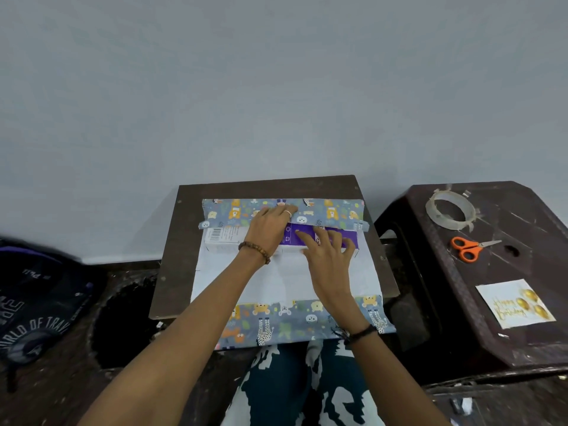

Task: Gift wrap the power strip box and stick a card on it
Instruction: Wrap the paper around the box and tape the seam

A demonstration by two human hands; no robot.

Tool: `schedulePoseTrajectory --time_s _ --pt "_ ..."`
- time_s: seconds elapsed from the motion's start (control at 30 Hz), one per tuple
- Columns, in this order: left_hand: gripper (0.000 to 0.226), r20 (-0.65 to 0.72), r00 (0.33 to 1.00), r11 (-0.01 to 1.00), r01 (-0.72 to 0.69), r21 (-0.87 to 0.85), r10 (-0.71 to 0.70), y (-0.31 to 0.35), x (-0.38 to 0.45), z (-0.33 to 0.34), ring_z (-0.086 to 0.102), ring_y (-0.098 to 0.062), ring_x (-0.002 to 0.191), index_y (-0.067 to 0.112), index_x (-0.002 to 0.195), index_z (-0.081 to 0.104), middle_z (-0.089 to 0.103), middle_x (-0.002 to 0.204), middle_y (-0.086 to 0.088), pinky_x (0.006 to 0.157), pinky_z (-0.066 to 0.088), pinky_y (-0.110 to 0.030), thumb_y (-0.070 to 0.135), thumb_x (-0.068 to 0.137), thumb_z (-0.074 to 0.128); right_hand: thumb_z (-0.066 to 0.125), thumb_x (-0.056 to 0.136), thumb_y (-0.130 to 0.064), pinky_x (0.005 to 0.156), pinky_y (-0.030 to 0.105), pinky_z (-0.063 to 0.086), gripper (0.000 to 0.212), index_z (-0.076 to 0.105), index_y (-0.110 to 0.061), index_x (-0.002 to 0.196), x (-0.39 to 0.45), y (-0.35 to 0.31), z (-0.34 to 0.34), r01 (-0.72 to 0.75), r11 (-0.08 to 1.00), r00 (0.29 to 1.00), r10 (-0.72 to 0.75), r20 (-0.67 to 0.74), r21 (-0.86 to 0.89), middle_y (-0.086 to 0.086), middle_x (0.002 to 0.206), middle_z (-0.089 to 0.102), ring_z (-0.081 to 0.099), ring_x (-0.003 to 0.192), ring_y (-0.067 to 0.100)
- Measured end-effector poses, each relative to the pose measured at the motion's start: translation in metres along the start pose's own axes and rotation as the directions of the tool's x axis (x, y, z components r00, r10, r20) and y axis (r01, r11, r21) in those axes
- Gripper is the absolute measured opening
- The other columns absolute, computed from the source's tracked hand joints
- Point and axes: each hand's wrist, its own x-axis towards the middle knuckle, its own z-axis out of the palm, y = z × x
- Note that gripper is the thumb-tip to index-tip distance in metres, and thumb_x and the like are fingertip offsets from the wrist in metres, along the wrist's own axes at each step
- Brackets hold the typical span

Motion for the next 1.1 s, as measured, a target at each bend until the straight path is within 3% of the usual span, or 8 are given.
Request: schedulePoseTrajectory --time_s 0.17,0.3,0.43,0.6,0.7,0.87,0.97,1.1 --pt "0.067 -0.013 1.0 1.0 -0.014 0.016 0.014 -0.003 0.003 0.004 0.044 -0.017 0.13 0.013 0.14 0.035 0.045 0.142 -0.004 0.107 0.031 -0.025 0.044 0.086 0.059 0.087 0.061 -0.024 0.079 0.042 0.046 0.047 0.069 -0.03 0.103 -0.015 -0.003 0.002 -0.034 0.999 0.999 0.035 -0.018 0.032 0.004 0.114 0.067 0.062 0.089 0.025" --pt "0.045 -0.341 0.938 0.997 -0.074 -0.016 0.064 -0.009 -0.002 -0.004 0.064 -0.033 0.105 0.002 0.105 0.064 0.069 0.106 -0.015 0.092 0.047 -0.042 0.024 0.069 0.079 0.086 0.062 -0.028 0.079 0.046 0.049 0.046 0.069 -0.029 0.104 -0.005 -0.002 0.005 -0.027 1.0 0.999 0.027 -0.035 0.017 0.004 0.11 0.068 0.057 0.096 0.027" --pt "0.046 -0.28 0.96 0.995 -0.003 -0.095 -0.024 -0.011 0.005 -0.007 0.042 -0.028 0.132 0.004 0.124 0.054 0.056 0.131 -0.012 0.111 0.026 -0.036 0.027 0.085 0.063 0.086 0.062 -0.029 0.079 0.047 0.049 0.046 0.068 -0.029 0.105 0.011 -0.005 0.012 -0.023 1.0 1.0 0.023 0.008 -0.004 0.002 0.106 0.069 0.05 0.103 0.027" --pt "0.039 -0.302 0.952 0.994 0.019 -0.105 -0.051 -0.011 0.006 0.004 0.052 -0.031 0.122 0.004 0.116 0.06 0.061 0.122 -0.015 0.105 0.033 -0.042 0.019 0.082 0.068 0.087 0.06 -0.027 0.078 0.046 0.049 0.045 0.069 -0.028 0.1 0.026 -0.009 0.014 -0.027 1.0 0.998 0.027 0.052 -0.013 0.0 0.096 0.069 0.052 0.1 0.026" --pt "0.037 -0.229 0.973 0.999 0.028 -0.042 -0.037 -0.011 0.002 0.011 0.038 -0.022 0.134 0.011 0.13 0.049 0.049 0.139 -0.007 0.114 0.018 -0.038 0.015 0.093 0.051 0.086 0.059 -0.021 0.081 0.046 0.05 0.045 0.07 -0.026 0.101 0.028 -0.008 0.01 0.004 1.0 0.994 -0.002 0.106 -0.019 0.001 0.092 0.069 0.062 0.095 0.028" --pt "0.047 -0.133 0.989 0.998 0.056 -0.03 -0.06 -0.012 -0.013 0.027 0.025 -0.018 0.142 0.014 0.141 0.035 0.027 0.153 -0.004 0.117 0.004 -0.045 0.003 0.095 0.037 0.064 0.071 0.003 0.066 0.037 0.053 0.023 0.068 -0.007 0.091 0.032 -0.011 0.0 0.036 0.953 0.999 -0.037 -0.005 0.302 0.009 0.085 0.066 0.062 0.079 0.032" --pt "0.045 -0.479 0.868 0.975 0.022 -0.223 -0.129 -0.008 -0.026 0.037 0.048 -0.02 0.124 0.011 0.12 0.058 0.053 0.133 -0.011 0.105 0.035 -0.049 -0.006 0.079 0.052 0.046 0.08 -0.007 0.068 0.03 0.041 0.019 0.065 -0.011 0.085 0.039 -0.02 -0.014 0.108 0.943 0.989 -0.068 -0.134 0.316 0.005 0.083 0.061 0.048 0.079 0.021" --pt "0.047 -0.48 0.674 0.772 0.219 -0.597 -0.562 0.001 -0.057 0.047 0.038 -0.016 0.127 0.016 0.131 0.046 0.04 0.14 -0.007 0.107 0.034 -0.031 0.011 0.085 0.058 0.058 0.077 -0.012 0.095 0.032 0.031 0.034 0.062 -0.011 0.111 0.055 -0.033 -0.013 0.188 0.916 0.979 -0.201 0.001 0.354 0.009 0.119 0.06 0.046 0.113 0.022"
